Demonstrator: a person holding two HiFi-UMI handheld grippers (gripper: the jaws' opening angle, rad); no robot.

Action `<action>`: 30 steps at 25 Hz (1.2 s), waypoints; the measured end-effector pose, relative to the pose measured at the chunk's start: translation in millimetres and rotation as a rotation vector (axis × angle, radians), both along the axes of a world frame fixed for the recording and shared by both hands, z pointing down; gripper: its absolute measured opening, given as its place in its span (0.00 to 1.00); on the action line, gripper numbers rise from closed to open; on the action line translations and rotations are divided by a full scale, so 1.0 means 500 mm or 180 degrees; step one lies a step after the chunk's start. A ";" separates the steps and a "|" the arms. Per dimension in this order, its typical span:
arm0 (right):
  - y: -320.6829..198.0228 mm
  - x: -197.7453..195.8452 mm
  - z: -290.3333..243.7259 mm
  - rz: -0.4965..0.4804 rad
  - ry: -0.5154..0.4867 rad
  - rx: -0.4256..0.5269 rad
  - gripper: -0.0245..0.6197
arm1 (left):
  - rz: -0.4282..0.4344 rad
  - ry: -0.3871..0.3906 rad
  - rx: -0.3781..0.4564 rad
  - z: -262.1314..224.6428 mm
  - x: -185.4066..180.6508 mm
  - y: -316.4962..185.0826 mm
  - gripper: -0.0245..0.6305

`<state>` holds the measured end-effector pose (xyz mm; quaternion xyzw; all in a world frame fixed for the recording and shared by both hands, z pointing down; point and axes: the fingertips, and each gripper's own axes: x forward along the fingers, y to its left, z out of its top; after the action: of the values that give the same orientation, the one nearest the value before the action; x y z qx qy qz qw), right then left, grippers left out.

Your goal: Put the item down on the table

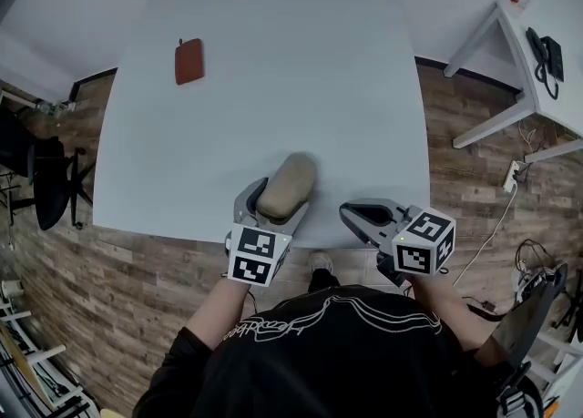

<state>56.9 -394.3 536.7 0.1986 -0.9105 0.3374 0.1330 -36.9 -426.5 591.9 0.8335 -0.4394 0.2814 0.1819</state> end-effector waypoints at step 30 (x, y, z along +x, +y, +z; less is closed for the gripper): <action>0.227 0.017 -0.139 0.0206 -0.0076 0.0468 0.05 | 0.0035 0.0307 0.0077 -0.104 -0.020 0.171 0.73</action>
<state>65.4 -281.0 467.2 0.2331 -0.9274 0.2761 0.0962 -46.7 -340.7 540.1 0.8506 -0.4289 0.2365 0.1913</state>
